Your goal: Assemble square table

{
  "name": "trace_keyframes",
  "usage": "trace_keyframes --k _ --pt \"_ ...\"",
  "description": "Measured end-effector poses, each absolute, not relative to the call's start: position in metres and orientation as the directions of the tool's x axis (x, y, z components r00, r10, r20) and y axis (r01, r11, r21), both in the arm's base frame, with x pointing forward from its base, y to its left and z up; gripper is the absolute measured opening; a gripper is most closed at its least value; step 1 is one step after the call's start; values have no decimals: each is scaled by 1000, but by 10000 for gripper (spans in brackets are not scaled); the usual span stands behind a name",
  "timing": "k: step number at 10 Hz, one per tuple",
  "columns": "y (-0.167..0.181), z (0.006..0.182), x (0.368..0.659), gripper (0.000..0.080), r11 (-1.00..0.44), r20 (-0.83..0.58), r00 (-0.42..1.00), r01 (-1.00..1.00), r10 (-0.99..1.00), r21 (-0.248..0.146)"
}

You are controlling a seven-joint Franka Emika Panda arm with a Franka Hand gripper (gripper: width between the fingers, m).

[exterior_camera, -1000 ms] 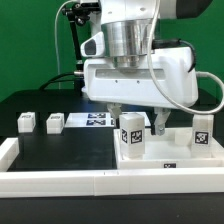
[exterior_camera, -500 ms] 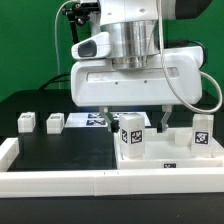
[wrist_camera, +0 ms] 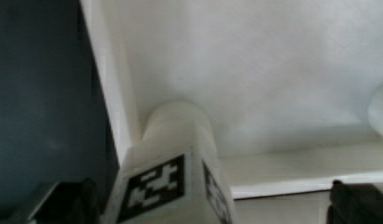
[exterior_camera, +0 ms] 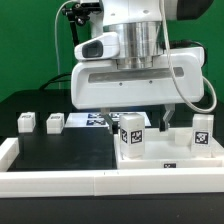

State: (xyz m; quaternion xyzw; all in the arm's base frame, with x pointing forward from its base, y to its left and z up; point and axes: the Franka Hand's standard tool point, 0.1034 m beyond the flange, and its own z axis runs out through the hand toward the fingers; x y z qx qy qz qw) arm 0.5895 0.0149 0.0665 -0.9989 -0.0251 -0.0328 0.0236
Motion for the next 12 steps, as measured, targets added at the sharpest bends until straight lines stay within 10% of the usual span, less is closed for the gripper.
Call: trace_keyframes --k 4,8,12 --pt "10 66 590 649 -964 72 962 266 264 -24" --pt "8 67 590 289 -969 73 967 247 245 -24" --pt "8 66 589 290 -998 72 996 49 46 -44"
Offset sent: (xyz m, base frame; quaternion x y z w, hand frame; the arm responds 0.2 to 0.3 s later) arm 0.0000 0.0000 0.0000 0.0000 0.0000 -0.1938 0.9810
